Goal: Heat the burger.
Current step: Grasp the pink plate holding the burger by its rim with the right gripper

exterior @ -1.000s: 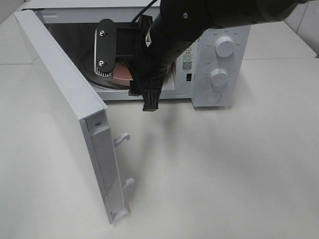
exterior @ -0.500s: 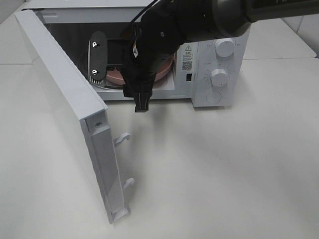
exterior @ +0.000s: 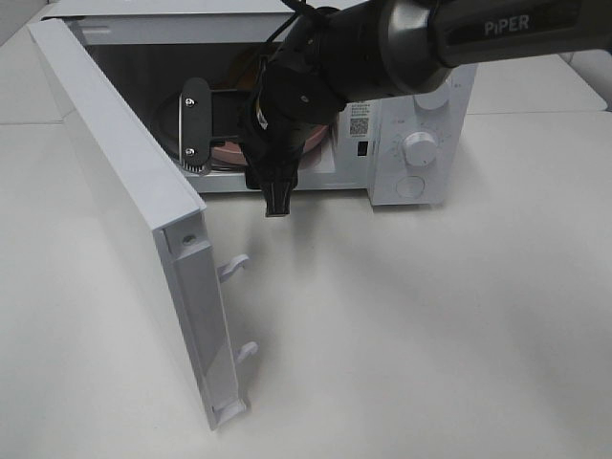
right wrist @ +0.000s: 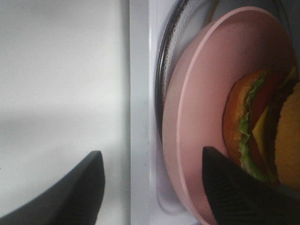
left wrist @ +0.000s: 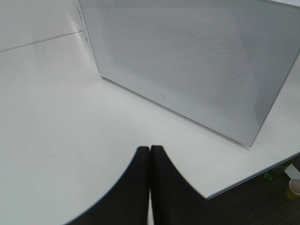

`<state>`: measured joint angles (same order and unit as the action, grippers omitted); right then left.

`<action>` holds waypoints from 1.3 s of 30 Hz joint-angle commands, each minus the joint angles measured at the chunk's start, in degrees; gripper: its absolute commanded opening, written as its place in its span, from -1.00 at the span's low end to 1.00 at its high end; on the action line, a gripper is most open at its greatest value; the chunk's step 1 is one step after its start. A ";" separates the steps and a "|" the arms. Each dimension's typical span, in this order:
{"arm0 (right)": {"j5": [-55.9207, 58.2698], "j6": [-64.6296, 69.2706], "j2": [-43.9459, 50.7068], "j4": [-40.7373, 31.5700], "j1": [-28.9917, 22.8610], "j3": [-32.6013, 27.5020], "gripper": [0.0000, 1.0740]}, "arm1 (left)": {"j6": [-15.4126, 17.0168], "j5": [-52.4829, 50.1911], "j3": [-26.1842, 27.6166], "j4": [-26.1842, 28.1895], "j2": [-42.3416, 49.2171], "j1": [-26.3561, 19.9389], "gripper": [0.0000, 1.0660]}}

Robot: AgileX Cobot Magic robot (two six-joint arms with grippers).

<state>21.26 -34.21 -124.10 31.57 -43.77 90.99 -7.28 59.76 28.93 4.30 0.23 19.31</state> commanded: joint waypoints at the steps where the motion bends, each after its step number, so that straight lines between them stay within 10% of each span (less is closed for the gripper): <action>1: -1.09 0.80 -0.57 0.63 0.52 0.80 0.13 | -0.11 0.00 -0.06 0.06 1.26 0.00 -0.99; 39: -8.42 2.92 -5.44 1.49 3.67 1.20 0.07 | -0.11 0.00 -0.06 0.06 1.26 0.00 -0.99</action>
<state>13.35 -32.03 -129.09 32.95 -40.16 91.96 -7.28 59.76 28.93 4.30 0.23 19.31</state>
